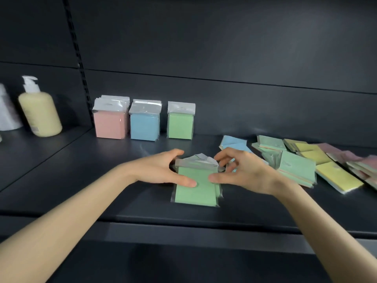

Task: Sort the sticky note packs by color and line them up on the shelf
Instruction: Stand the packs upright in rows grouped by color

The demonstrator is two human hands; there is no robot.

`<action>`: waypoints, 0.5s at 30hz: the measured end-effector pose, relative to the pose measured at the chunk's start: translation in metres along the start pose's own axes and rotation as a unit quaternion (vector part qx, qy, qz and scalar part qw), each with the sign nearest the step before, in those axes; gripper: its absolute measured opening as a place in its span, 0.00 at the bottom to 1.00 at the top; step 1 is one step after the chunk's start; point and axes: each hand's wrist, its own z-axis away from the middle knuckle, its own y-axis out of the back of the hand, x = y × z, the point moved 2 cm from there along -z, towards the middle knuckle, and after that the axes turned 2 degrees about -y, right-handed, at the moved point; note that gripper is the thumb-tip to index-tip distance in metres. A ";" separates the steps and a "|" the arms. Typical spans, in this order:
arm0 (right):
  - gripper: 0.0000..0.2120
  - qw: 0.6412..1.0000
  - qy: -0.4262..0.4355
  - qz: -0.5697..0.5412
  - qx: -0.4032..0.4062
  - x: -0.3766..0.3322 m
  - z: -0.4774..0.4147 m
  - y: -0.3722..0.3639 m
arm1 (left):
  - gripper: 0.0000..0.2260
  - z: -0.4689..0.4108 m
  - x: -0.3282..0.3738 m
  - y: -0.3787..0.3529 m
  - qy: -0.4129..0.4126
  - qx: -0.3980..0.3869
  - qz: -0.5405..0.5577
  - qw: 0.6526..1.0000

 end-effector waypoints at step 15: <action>0.44 0.977 -0.035 -0.209 0.003 -0.008 0.008 -0.035 | 0.46 0.010 -0.006 -0.014 0.017 0.094 0.312 0.945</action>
